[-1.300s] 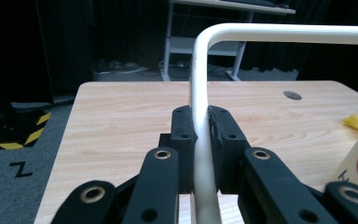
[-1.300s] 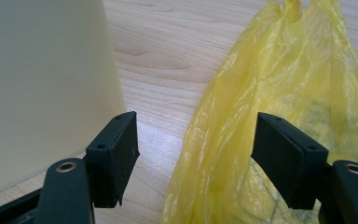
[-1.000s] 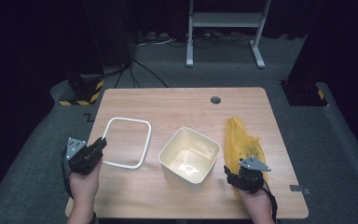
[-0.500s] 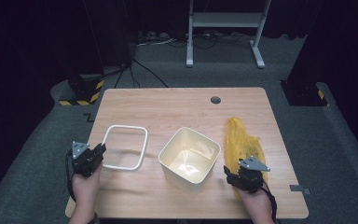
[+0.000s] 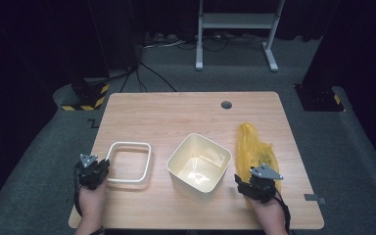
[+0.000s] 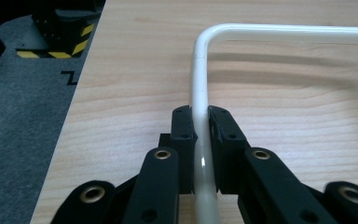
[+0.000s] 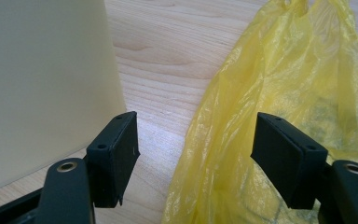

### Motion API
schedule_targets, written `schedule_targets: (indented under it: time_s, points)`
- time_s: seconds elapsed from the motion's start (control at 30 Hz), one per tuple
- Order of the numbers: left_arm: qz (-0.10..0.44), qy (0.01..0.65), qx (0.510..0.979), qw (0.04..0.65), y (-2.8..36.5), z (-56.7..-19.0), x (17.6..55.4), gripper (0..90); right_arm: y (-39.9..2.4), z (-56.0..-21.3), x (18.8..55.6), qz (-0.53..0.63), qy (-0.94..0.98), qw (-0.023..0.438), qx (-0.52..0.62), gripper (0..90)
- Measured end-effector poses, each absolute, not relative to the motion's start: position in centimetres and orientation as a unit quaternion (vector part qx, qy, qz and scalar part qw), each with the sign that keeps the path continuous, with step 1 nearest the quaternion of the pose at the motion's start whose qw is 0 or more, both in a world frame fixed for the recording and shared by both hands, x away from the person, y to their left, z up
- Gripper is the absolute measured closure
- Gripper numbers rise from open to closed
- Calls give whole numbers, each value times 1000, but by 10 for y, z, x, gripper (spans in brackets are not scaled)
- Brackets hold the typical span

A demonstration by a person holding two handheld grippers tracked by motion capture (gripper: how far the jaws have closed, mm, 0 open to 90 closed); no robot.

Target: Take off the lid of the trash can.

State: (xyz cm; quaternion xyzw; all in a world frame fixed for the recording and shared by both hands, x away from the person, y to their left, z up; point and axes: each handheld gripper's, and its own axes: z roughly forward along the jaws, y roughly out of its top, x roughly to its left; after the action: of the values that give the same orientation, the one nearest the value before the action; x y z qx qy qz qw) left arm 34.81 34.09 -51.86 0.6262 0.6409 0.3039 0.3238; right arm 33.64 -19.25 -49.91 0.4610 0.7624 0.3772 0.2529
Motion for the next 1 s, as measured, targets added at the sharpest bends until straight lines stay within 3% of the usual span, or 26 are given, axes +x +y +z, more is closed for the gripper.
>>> schedule_targets:
  time_s: [0.47, 0.53, 0.7, 0.73, 0.8, 1.0]
  points:
    - [304, 649, 636, 285, 335, -524, 348, 786, -192, -501, 337, 375, 764, 248, 462, 316]
    - [308, 652, 631, 286, 336, -523, 346, 694, -194, -500, 337, 375, 764, 246, 464, 322]
    - [313, 638, 631, 313, 327, -505, 342, 606, -199, -495, 336, 378, 758, 252, 468, 343]
    - [285, 622, 642, 345, 318, -490, 343, 527, -205, -490, 336, 377, 755, 264, 468, 350]
    - [272, 594, 666, 360, 303, -472, 342, 474, -210, -487, 336, 373, 755, 271, 466, 351]
    - [231, 553, 705, 380, 270, -466, 331, 329, -245, -485, 345, 359, 736, 273, 504, 377]
